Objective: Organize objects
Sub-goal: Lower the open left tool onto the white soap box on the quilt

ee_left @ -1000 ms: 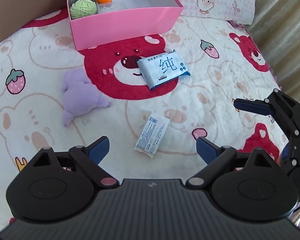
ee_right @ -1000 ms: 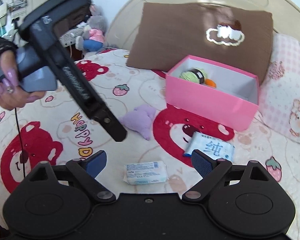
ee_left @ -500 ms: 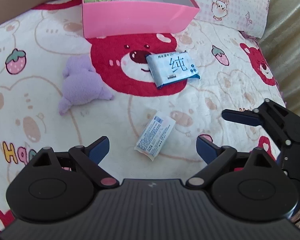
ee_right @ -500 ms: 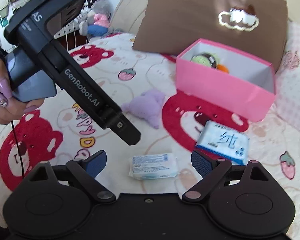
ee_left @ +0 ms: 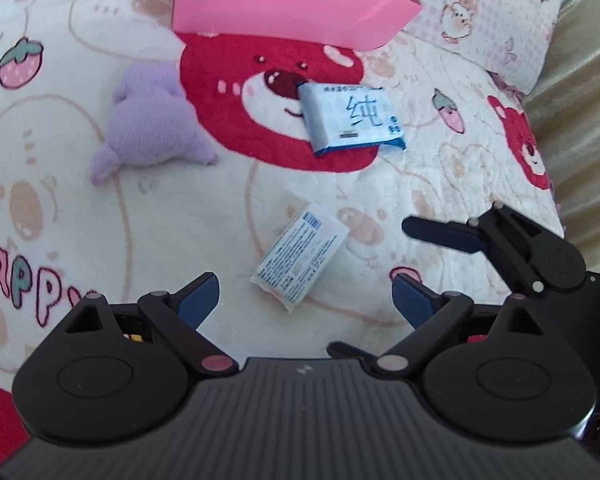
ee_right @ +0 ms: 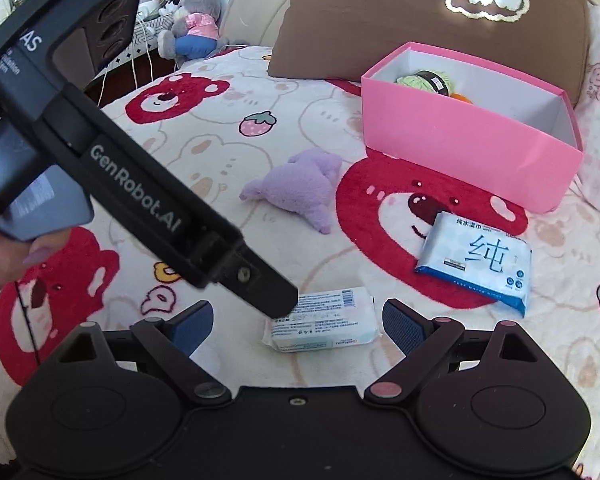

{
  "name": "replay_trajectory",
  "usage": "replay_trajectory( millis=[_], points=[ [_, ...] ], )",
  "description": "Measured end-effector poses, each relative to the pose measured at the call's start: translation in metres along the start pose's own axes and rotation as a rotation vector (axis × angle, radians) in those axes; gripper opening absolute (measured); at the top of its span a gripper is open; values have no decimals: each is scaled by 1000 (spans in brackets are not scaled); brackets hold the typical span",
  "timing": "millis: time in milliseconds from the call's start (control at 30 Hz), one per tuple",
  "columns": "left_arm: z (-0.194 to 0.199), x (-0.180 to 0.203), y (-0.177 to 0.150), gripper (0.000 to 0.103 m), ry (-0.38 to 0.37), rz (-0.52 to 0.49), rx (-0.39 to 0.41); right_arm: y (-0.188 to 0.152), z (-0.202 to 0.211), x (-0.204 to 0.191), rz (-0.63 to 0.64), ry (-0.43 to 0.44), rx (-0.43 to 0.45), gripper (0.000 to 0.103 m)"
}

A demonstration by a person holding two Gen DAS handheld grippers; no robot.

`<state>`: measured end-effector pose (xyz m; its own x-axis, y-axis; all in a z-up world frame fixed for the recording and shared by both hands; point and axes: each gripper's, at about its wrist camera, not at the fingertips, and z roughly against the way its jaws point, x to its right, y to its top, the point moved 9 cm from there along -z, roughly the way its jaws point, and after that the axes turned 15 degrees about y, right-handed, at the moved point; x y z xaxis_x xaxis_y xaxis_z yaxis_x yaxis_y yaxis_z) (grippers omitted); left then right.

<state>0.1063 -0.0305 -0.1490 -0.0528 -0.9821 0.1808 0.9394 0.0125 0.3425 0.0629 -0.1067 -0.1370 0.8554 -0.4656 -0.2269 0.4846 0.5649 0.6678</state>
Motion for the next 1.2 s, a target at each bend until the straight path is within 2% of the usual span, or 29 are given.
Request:
replay_trajectory(
  millis=[100, 200, 400, 633, 867, 1100, 1200],
  points=[
    [-5, -4, -3, 93, 9, 14, 3, 0, -9, -1, 18, 11, -36, 94],
    [-7, -10, -6, 93, -13, 49, 2, -2, -15, -2, 38, 17, -58, 94],
    [-13, -15, -7, 91, -35, 75, 24, -9, -33, 2, 80, -9, -124, 94],
    [-20, -16, -9, 86, -80, 109, 45, -14, -42, 20, 51, -34, -111, 94],
    [-40, -9, -20, 64, -104, 102, -17, -25, -51, 25, 13, -36, -81, 94],
    [-50, -11, -21, 50, -83, 118, -11, -32, -60, 32, 5, -48, -57, 94],
    [-52, -12, -20, 47, -93, 133, -1, -34, -62, 33, 11, -44, -46, 93]
  ],
)
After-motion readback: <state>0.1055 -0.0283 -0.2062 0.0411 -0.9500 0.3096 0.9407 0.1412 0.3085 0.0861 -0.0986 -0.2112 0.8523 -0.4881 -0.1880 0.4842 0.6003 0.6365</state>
